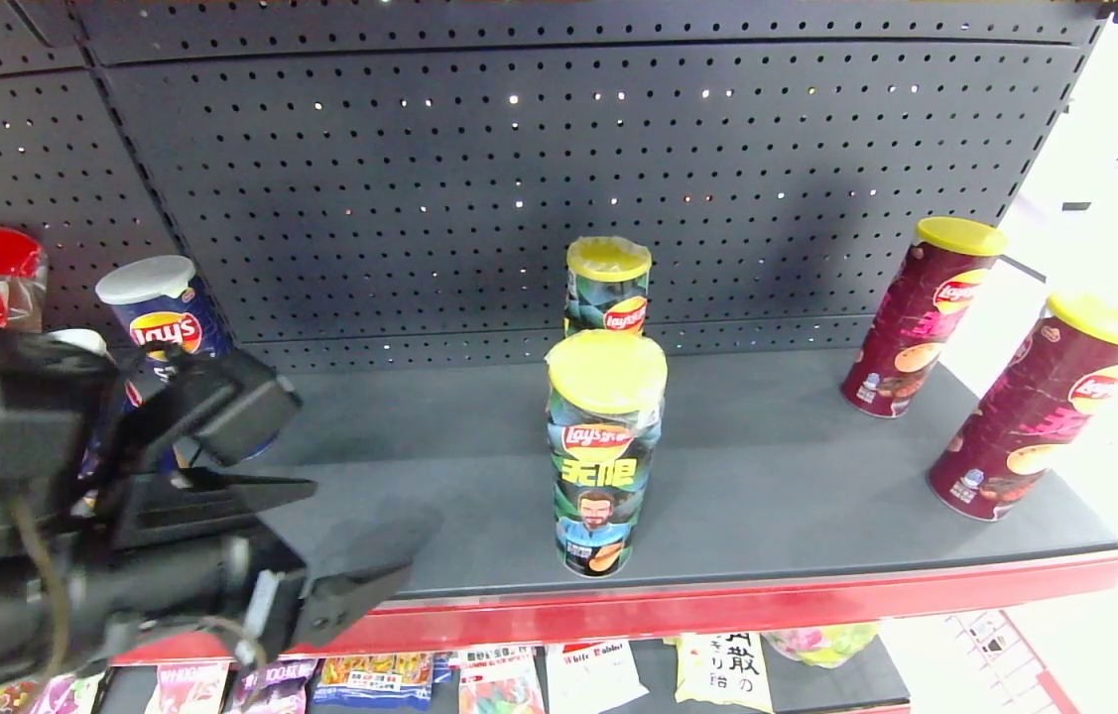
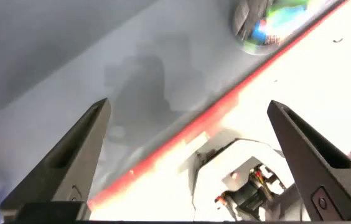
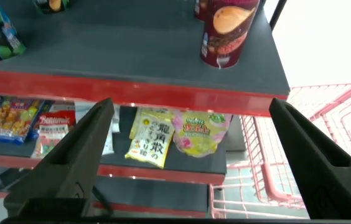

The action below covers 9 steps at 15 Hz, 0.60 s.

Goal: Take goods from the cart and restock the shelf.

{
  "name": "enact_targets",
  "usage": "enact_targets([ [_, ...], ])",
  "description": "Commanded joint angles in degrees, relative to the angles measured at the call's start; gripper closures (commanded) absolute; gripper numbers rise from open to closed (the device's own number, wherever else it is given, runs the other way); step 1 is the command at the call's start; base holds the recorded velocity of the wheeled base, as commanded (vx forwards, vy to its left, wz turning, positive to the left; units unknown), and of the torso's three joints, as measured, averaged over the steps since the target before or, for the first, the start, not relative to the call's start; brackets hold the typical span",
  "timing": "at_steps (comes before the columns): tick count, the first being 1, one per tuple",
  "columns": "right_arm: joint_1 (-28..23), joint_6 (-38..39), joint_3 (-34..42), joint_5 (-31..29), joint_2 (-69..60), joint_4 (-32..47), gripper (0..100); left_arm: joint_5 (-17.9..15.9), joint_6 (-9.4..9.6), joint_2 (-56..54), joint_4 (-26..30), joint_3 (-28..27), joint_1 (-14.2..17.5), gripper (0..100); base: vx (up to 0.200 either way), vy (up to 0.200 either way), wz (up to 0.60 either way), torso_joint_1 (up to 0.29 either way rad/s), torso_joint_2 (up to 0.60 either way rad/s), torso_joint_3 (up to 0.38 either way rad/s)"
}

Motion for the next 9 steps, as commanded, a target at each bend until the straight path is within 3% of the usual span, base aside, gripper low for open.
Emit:
enact_targets([
  [1, -0.51, -0.79, -1.95, -1.15, -0.36, 4.48, 0, 2.27, 0.34, -38.08, 25.36, 4.98, 10.04, 0, 0.000, 0.000, 0.00, 0.000, 0.00, 0.000],
  [2, -0.77, -1.75, -3.79, -1.86, -0.27, 7.20, 0, 3.15, -0.45, -47.40, 33.18, 5.34, 12.86, 0, 0.000, 0.000, 0.00, 0.000, 0.00, 0.000],
  [4, -2.97, -2.11, -5.29, -3.00, -0.36, 9.49, 0, 4.73, -2.65, -59.44, 40.83, 7.71, 14.53, 0, 0.000, 0.000, 0.00, 0.000, 0.00, 0.000],
  [6, -8.51, -2.11, -3.97, -3.53, -2.21, 11.07, 0, 6.05, -3.35, -70.86, 51.11, 9.38, 16.02, 0, 0.000, 0.000, 0.00, 0.000, 0.00, 0.000],
  [7, -10.09, -2.28, -2.30, -3.26, -4.49, 12.39, 0, 6.23, -6.69, -70.77, 54.01, 9.03, 16.28, 0, 0.000, 0.000, 0.00, 0.000, 0.00, 0.000],
  [8, -10.53, -3.78, -0.45, -2.91, -7.66, 13.00, 0, 8.25, -8.45, -70.77, 53.66, 10.61, 16.37, 0, 0.000, 0.000, 0.00, 0.000, 0.00, 0.000],
  [9, -10.44, -5.45, 1.39, -2.82, -9.85, 13.00, 0, 12.64, -9.06, -70.77, 51.11, 13.25, 16.28, 0, 0.000, 0.000, 0.00, 0.000, 0.00, 0.000],
])
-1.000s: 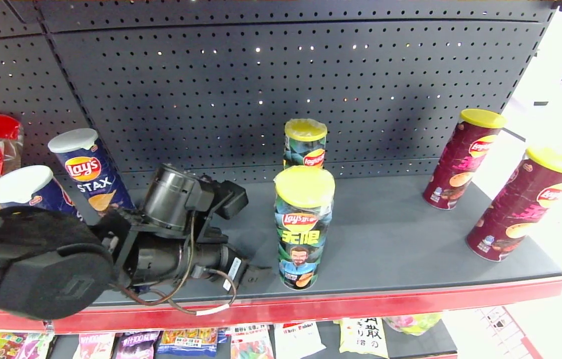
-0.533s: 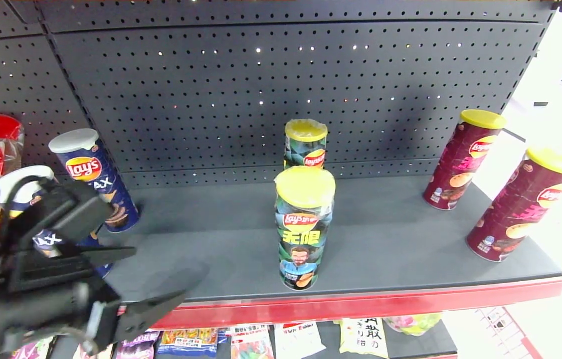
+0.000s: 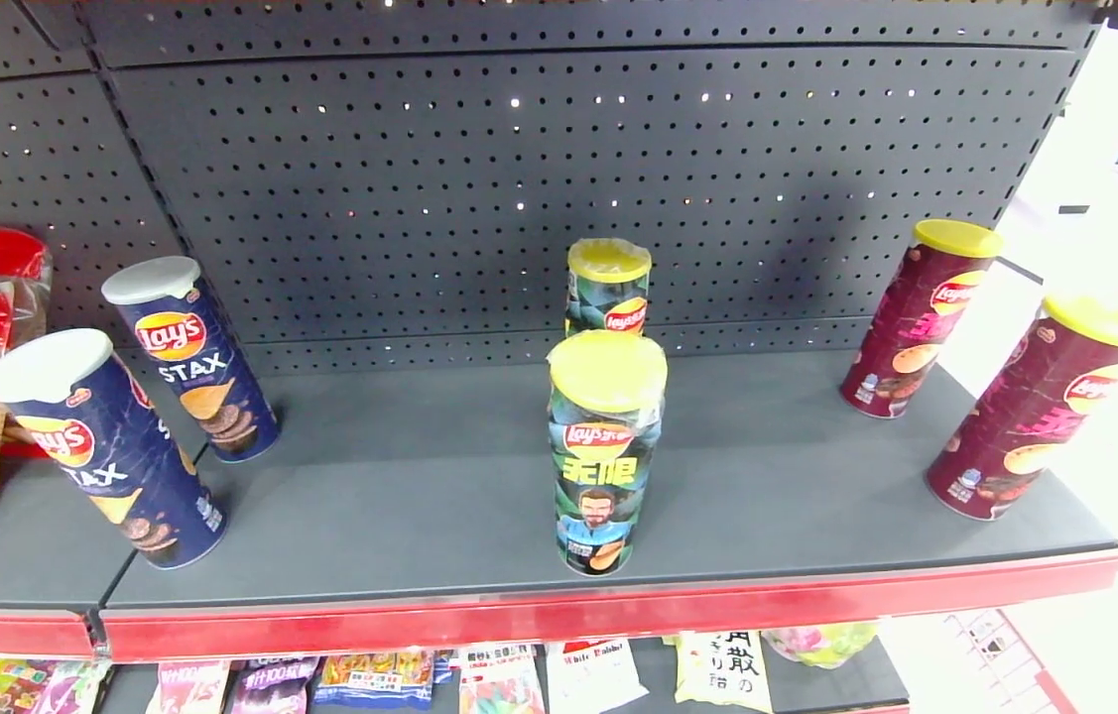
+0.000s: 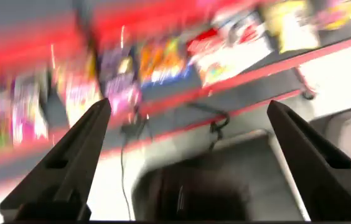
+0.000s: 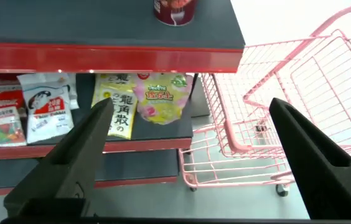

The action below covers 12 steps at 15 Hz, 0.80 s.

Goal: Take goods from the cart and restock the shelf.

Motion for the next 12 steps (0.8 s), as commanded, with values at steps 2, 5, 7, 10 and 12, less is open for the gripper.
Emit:
enact_targets([
  [2, -1.15, -1.75, 5.79, 0.47, -8.37, 0.34, 0, 8.31, -4.59, -8.69, -1.71, 5.80, 3.07, 0, 0.000, 0.000, 0.00, 0.000, 0.00, 0.000],
  [5, -0.98, 0.80, 6.23, 8.21, -8.20, 0.08, 0, 7.88, -8.72, 0.54, -8.65, 8.88, 17.48, 0, 0.000, 0.000, 0.00, 0.000, 0.00, 0.000],
  [7, -1.42, 2.12, 8.08, 9.35, -8.99, -3.35, 0, 3.22, -4.50, -4.20, -12.69, 11.43, 22.05, 0, 0.000, 0.000, 0.00, 0.000, 0.00, 0.000],
  [10, -3.26, 3.52, 10.63, 11.02, -12.24, -8.71, 0, -5.92, 3.23, -11.85, -17.09, 12.39, 19.77, 0, 0.000, 0.000, 0.00, 0.000, 0.00, 0.000],
  [12, -3.26, -0.34, 11.33, 10.84, -12.24, -9.94, 0, -5.04, 3.67, -11.85, -27.20, 16.00, 19.77, 0, 0.000, 0.000, 0.00, 0.000, 0.00, 0.000],
])
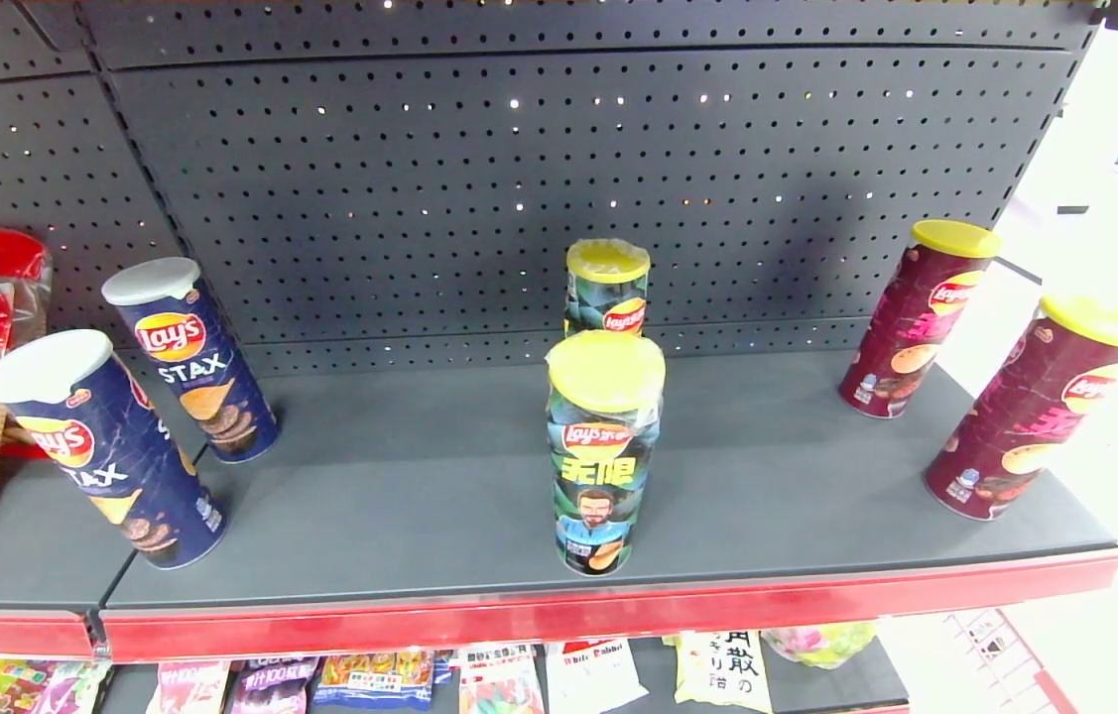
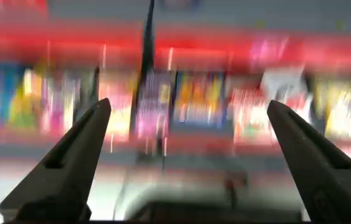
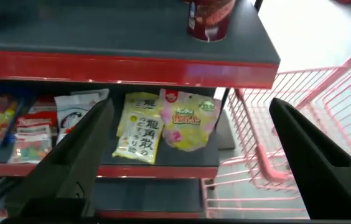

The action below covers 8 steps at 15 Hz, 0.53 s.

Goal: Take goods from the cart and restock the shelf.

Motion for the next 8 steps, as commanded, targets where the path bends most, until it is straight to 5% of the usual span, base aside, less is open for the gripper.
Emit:
enact_targets([
  [1, -0.24, 0.69, 2.95, -1.27, -0.88, -5.38, 0, 1.80, 1.55, -3.50, -9.68, 6.41, 0.13, 0, 0.000, 0.000, 0.00, 0.000, 0.00, 0.000],
  [2, -0.15, 5.17, 5.94, -3.82, -0.88, -12.14, 0, 3.55, 1.73, -3.50, -18.83, 12.47, 0.13, 0, 0.000, 0.000, 0.00, 0.000, 0.00, 0.000],
  [4, -0.15, 5.79, 6.47, -3.73, -0.88, -12.93, 0, 3.29, 1.46, -3.50, -29.90, 17.92, 0.13, 0, 0.000, 0.000, 0.00, 0.000, 0.00, 0.000],
  [5, -0.07, 3.41, 6.91, 0.31, -0.88, -11.09, 0, 2.32, 0.06, -3.50, -30.08, 18.27, 0.13, 0, 0.000, 0.000, 0.00, 0.000, 0.00, 0.000],
  [8, -0.07, 6.93, 7.08, 1.01, -0.88, -11.09, 0, -6.20, 4.54, -3.50, -27.17, 18.27, 0.13, 0, 0.000, 0.000, 0.00, 0.000, 0.00, 0.000],
])
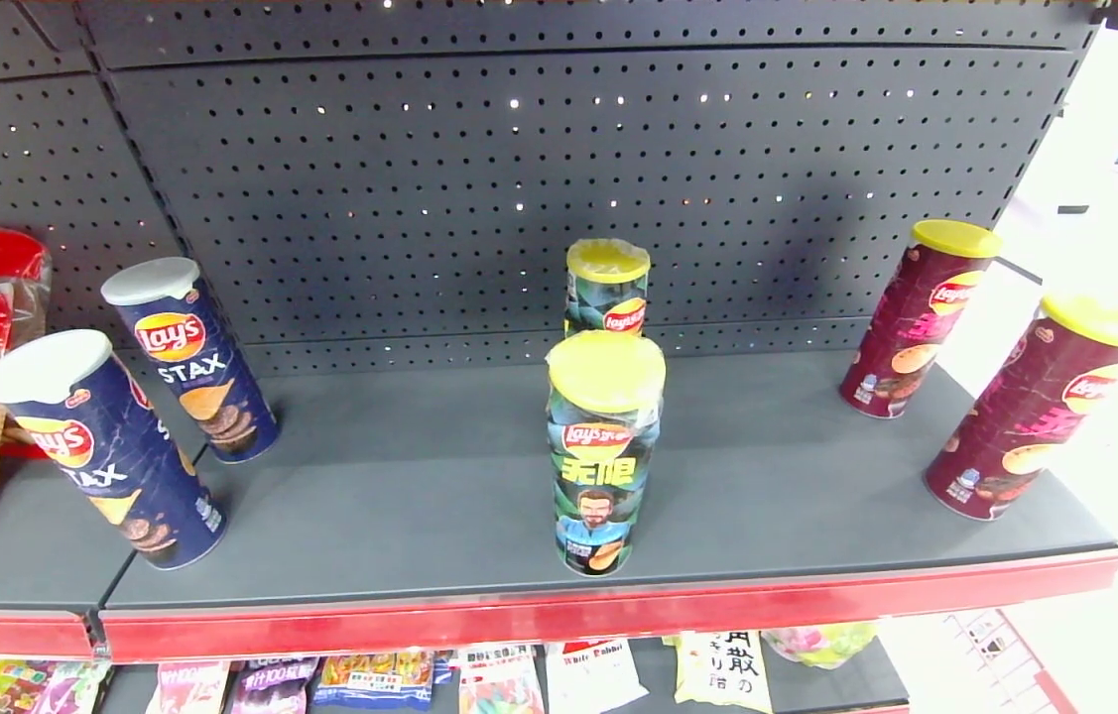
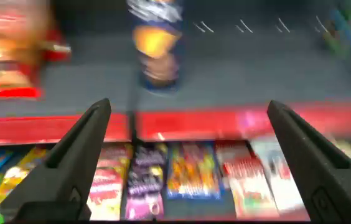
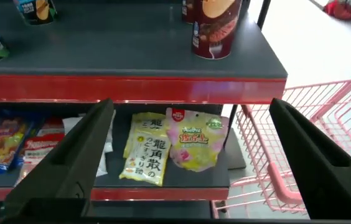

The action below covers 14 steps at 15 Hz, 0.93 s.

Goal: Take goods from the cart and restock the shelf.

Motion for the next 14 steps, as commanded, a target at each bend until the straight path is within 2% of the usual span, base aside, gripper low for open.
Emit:
enact_targets([
  [1, -0.04, 0.64, 0.24, 0.00, -0.18, -0.03, 0, -0.11, -0.95, 0.00, 0.24, 0.18, 0.02, 0, 0.000, 0.000, 0.00, 0.000, 0.00, 0.000],
  [2, 0.04, -0.33, 0.16, 0.09, -0.18, 0.06, 0, 0.33, -1.83, 0.00, 0.15, 0.27, 0.02, 0, 0.000, 0.000, 0.00, 0.000, 0.00, 0.000],
  [4, 0.04, -0.15, 0.24, 0.00, -0.18, 0.06, 0, 1.56, -1.83, 0.00, 0.15, 0.27, 0.02, 0, 0.000, 0.000, 0.00, 0.000, 0.00, 0.000],
  [13, -0.04, -0.15, 0.24, -0.09, -0.18, 0.06, 0, 1.65, -1.74, 0.00, 0.15, 0.27, 0.02, 0, 0.000, 0.000, 0.00, 0.000, 0.00, 0.000],
  [14, -0.04, -0.15, 0.24, -0.09, -0.18, -0.03, 0, 1.65, -1.83, 0.00, 0.15, 0.27, 0.02, 0, 0.000, 0.000, 0.60, -0.002, 0.01, -0.002],
])
